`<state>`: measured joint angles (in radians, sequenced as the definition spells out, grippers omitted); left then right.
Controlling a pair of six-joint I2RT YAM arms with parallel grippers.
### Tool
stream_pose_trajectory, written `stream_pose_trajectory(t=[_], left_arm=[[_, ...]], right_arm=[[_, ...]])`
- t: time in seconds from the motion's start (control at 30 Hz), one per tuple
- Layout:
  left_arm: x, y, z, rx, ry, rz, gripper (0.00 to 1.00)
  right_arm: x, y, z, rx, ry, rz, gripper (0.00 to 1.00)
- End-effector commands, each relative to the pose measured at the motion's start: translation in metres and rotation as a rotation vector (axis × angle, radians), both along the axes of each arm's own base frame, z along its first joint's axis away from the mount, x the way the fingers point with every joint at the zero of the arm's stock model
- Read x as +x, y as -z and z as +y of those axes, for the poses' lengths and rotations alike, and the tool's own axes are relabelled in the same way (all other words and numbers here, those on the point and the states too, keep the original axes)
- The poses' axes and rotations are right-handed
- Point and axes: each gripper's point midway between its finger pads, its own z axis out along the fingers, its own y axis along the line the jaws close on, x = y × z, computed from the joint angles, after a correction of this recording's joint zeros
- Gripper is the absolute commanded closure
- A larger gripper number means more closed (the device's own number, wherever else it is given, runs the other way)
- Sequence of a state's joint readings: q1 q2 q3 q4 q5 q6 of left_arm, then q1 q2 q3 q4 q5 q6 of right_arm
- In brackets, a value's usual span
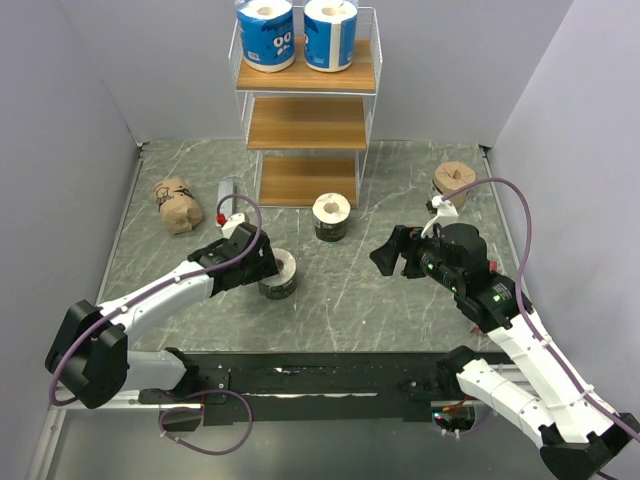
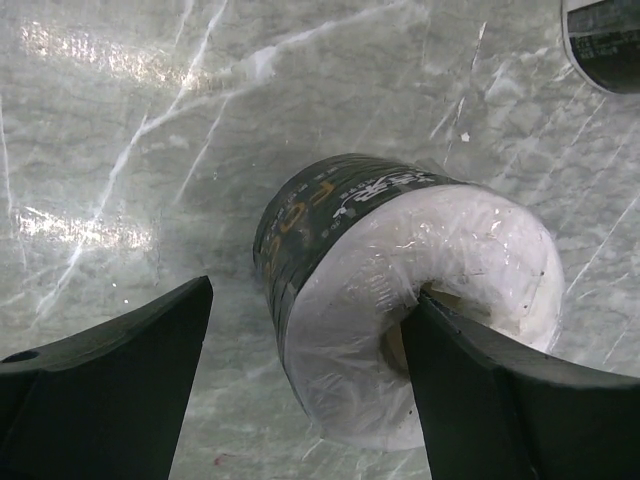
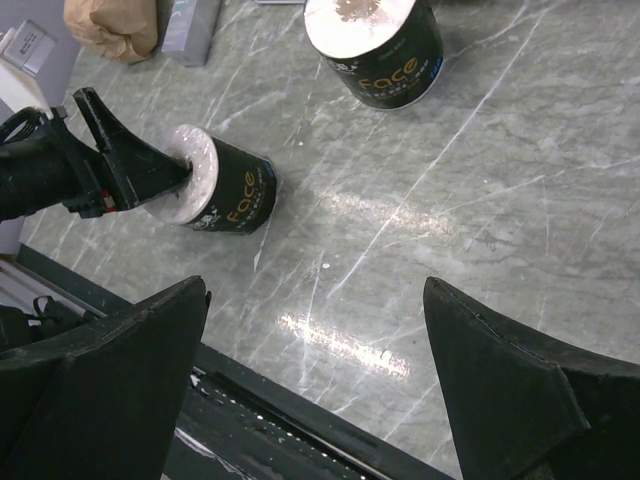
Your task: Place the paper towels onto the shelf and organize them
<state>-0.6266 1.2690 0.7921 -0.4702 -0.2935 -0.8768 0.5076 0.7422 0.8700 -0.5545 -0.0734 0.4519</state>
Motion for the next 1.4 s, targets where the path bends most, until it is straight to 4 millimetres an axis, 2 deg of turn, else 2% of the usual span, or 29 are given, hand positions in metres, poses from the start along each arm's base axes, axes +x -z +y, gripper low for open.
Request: stream_pose_trajectory(t=[0.0, 0.13, 0.27, 0.37, 0.5, 0.7, 0.8, 0.83, 0.9, 0.93, 1.0, 1.03, 1.1, 1.2, 1.23, 1.27, 1.3, 1.37], left_arm=[[0.013, -0.017, -0.012, -0.059, 0.033, -0.067, 0.20], [0.011, -0.021, -0.019, -0.103, 0.052, -0.083, 0.29], [0.014, -0.030, -0.017, -0.097, 0.047, -0.100, 0.47], [0.017, -0.037, -0.018, -0.094, 0.056, -0.110, 0.56], [0.023, -0.047, -0.021, -0.101, 0.066, -0.126, 0.58], [0.050, -0.070, -0.013, -0.118, 0.040, -0.176, 0.60], [0.069, -0.093, -0.011, -0.137, 0.035, -0.229, 0.61], [0.078, -0.110, -0.012, -0.149, 0.030, -0.263, 0.60], [0.090, -0.124, -0.012, -0.139, 0.034, -0.287, 0.60], [0.099, -0.147, -0.012, -0.143, 0.029, -0.325, 0.60], [0.113, -0.161, -0.011, -0.117, 0.030, -0.349, 0.60], [0.123, -0.186, -0.010, -0.120, 0.018, -0.400, 0.60], [0.138, -0.212, -0.008, -0.115, 0.007, -0.457, 0.60], [0.156, -0.229, -0.003, -0.098, -0.014, -0.499, 0.60], [0.163, -0.244, 0.000, -0.099, -0.021, -0.533, 0.60], [0.169, -0.244, 0.000, -0.089, -0.027, -0.533, 0.60], [0.175, -0.260, 0.003, -0.097, -0.042, -0.566, 0.59], [0.184, -0.265, 0.003, -0.093, -0.047, -0.579, 0.59]], right_arm=[[0.002, -0.016, 0.004, 0.032, -0.012, -0.042, 0.05], [0.002, -0.015, 0.006, 0.034, -0.017, -0.033, 0.06], [0.004, -0.014, 0.008, 0.038, -0.019, -0.031, 0.07], [0.005, -0.015, 0.010, 0.043, -0.023, -0.028, 0.07], [0.003, -0.024, 0.015, 0.067, -0.048, -0.031, 0.08], [-0.001, -0.026, 0.016, 0.109, -0.048, -0.038, 0.09], [-0.003, -0.025, 0.015, 0.104, -0.045, -0.034, 0.09], [-0.005, -0.025, 0.013, 0.102, -0.044, -0.032, 0.09], [-0.006, -0.026, 0.012, 0.097, -0.041, -0.035, 0.09], [-0.007, -0.027, 0.010, 0.099, -0.039, -0.041, 0.09], [-0.008, -0.029, 0.009, 0.102, -0.032, -0.046, 0.09], [-0.010, -0.030, 0.008, 0.105, -0.031, -0.053, 0.09], [-0.010, -0.031, 0.006, 0.105, -0.027, -0.057, 0.09], [-0.012, -0.033, 0.005, 0.107, -0.024, -0.063, 0.09], [-0.012, -0.034, 0.004, 0.107, -0.022, -0.067, 0.09], [-0.013, -0.033, 0.004, 0.105, -0.022, -0.066, 0.09], [-0.013, -0.032, 0.002, 0.102, -0.015, -0.065, 0.09], [-0.014, -0.029, 0.001, 0.100, -0.010, -0.055, 0.09]])
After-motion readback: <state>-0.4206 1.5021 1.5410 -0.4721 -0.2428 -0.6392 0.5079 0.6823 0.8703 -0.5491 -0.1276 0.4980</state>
